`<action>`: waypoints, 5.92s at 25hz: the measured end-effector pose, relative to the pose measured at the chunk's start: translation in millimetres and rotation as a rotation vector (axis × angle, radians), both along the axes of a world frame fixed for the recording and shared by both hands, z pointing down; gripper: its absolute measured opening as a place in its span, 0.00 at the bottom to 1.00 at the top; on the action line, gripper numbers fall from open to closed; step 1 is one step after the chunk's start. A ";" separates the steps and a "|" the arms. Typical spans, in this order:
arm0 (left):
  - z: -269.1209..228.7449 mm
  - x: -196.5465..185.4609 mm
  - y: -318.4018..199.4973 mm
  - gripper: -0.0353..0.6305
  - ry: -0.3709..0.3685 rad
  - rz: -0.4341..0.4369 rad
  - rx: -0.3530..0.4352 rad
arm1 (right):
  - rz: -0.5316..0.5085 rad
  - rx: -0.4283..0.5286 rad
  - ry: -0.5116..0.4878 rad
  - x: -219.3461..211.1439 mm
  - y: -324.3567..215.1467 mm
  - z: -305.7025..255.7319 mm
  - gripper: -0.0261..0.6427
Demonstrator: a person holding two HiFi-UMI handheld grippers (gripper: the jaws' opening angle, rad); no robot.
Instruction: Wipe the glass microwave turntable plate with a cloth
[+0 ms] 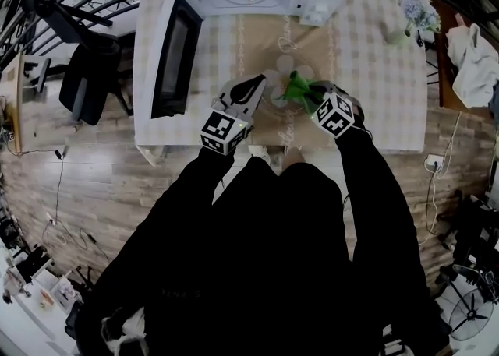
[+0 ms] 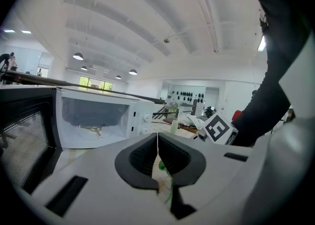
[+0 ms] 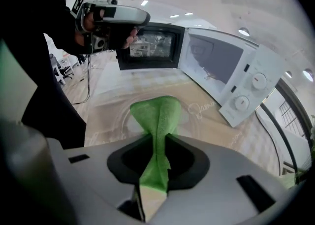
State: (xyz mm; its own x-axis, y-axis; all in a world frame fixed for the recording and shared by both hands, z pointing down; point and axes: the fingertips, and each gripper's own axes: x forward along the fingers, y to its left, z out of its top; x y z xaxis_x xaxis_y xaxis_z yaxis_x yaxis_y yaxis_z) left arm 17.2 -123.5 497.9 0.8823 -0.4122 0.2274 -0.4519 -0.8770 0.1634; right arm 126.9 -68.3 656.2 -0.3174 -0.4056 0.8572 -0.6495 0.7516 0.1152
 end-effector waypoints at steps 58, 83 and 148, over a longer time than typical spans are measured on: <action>0.3 -2.5 29.5 0.09 0.002 0.078 0.010 | 0.143 -0.098 0.066 -8.3 56.0 56.0 0.18; -79.6 -9.3 42.2 0.09 0.028 0.056 0.107 | 0.449 0.262 -0.640 14.3 33.8 -173.4 0.18; -172.1 36.2 59.3 0.09 0.135 0.031 0.239 | 0.317 0.688 -0.711 26.6 29.7 -321.8 0.17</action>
